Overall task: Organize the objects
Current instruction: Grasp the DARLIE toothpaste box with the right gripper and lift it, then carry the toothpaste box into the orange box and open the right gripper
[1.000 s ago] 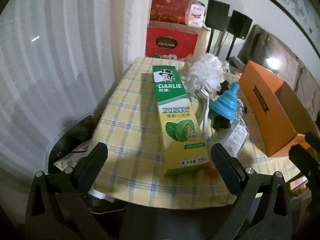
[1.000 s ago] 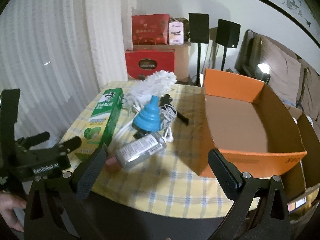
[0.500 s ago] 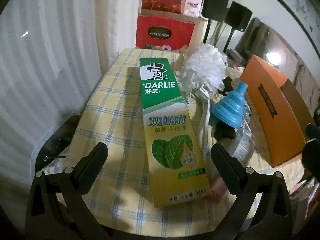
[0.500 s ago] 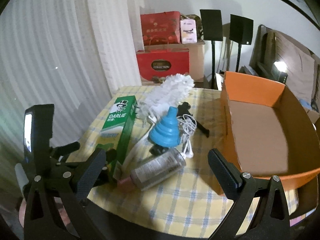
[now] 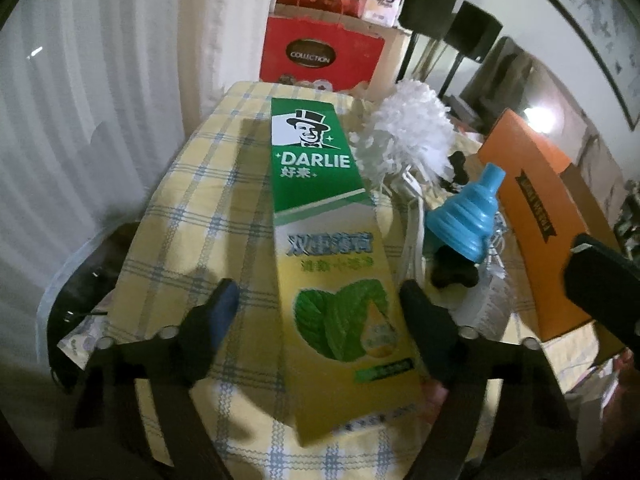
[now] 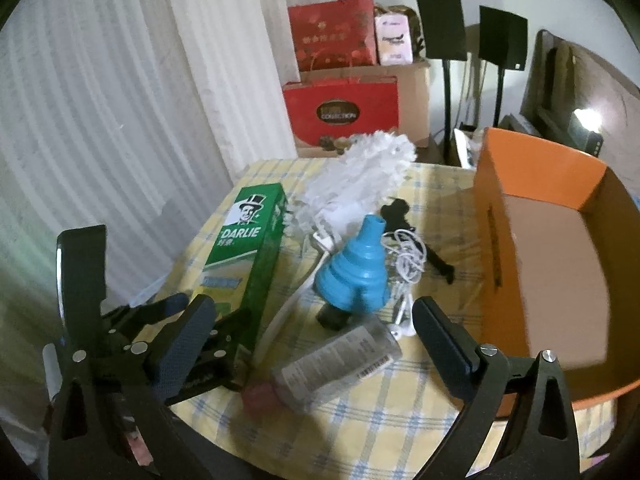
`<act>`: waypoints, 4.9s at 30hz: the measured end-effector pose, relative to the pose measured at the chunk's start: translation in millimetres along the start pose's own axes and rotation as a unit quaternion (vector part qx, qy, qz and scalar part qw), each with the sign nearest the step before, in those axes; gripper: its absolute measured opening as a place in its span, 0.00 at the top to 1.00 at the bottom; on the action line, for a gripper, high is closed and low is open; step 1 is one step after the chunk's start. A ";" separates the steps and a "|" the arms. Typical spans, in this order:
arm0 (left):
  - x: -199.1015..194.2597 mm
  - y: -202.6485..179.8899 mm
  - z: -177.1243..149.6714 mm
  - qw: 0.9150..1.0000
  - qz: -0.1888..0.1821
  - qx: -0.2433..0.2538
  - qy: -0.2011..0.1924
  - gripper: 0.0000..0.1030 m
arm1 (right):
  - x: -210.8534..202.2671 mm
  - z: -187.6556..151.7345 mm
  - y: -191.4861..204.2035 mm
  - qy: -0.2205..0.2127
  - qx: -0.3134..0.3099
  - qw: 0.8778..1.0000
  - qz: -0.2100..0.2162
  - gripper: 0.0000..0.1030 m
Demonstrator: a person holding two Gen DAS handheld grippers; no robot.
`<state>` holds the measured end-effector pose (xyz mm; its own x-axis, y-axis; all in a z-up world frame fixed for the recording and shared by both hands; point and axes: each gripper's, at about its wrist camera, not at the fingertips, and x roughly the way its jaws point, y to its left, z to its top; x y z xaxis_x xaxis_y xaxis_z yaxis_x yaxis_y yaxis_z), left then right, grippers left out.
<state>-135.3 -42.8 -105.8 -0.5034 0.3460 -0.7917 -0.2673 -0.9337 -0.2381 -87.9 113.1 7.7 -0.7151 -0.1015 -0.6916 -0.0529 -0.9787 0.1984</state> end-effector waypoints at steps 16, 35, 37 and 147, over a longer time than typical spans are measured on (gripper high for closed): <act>-16.3 30.8 -9.5 0.993 -0.096 -0.062 0.012 0.44 | 47.7 6.1 10.5 0.066 0.062 0.988 0.126 0.15; -47.0 33.0 -25.1 0.983 -0.154 -0.097 0.000 0.44 | 67.1 -1.8 26.7 0.140 0.092 0.971 0.168 0.32; -49.3 29.3 -26.7 0.984 -0.150 -0.095 0.000 0.44 | 66.3 -4.3 25.3 0.142 0.097 0.970 0.172 0.36; -70.0 -233.0 66.8 0.977 -0.150 0.150 0.025 0.00 | -108.3 39.1 -215.1 0.033 0.109 0.992 -0.048 0.14</act>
<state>-92.6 156.7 42.7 -0.3267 0.5872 -0.7406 -0.6283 -0.7203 -0.2940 -26.3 341.6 67.1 -0.6530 -0.0275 -0.7568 -0.2741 -0.9230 0.2700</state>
